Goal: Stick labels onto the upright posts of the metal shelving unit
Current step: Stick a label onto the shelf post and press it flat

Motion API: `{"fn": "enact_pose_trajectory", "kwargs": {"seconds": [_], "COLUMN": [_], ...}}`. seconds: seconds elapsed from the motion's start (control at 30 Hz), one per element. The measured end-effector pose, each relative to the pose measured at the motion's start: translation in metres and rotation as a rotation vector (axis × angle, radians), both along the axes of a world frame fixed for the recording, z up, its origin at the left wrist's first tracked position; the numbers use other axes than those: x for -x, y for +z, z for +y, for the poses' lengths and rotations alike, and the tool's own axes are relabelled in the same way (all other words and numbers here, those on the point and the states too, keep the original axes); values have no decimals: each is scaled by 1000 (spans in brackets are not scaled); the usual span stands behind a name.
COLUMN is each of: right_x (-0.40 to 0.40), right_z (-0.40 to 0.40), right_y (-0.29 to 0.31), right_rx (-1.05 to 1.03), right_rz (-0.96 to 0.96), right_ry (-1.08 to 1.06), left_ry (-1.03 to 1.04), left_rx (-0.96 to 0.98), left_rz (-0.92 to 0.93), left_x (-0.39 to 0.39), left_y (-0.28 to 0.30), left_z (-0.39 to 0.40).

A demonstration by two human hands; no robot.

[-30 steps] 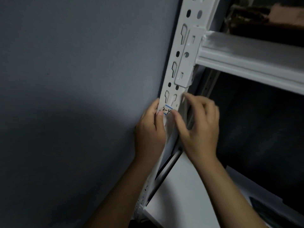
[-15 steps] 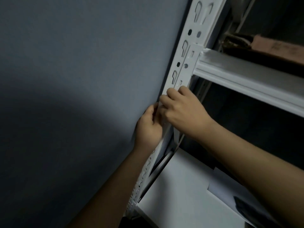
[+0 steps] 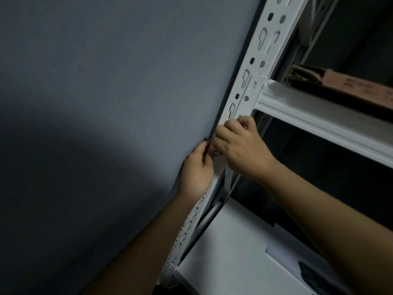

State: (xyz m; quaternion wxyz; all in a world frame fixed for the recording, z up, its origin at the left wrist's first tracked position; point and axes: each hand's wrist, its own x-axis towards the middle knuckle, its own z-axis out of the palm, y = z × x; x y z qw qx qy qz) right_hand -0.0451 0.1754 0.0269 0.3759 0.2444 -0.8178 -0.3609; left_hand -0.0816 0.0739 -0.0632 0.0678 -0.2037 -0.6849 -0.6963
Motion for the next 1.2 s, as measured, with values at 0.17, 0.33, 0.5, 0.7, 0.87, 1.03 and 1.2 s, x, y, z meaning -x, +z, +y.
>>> {"fn": "enact_pose_trajectory", "kwargs": {"seconds": [0.17, 0.33, 0.5, 0.7, 0.87, 1.03, 1.2], "right_x": [-1, -6, -12, -32, -67, -66, -58], "right_z": [0, -1, 4, 30, 48, 16, -4], "right_y": [6, 8, 6, -2, -23, -35, -44], "right_rx": [10, 32, 34, 22, 751, 1407, 1890], "right_rz": [-78, -142, -108, -89, -177, -228, -245], "right_ry": [-12, -37, -35, -52, -84, 80, 163], "left_ry": [-17, -19, -28, -29, -11, 82, 118], "left_rx": [12, -4, -38, -36, -33, 82, 102], "left_rz": [-5, -6, -18, -38, -85, -38, 58], "left_x": [2, -1, -2, -7, -26, -36, -45], "left_y": [-1, 1, -2, -7, -1, 7, 13], "left_z": [0, -1, 0, 2, 1, 1, -6]}}
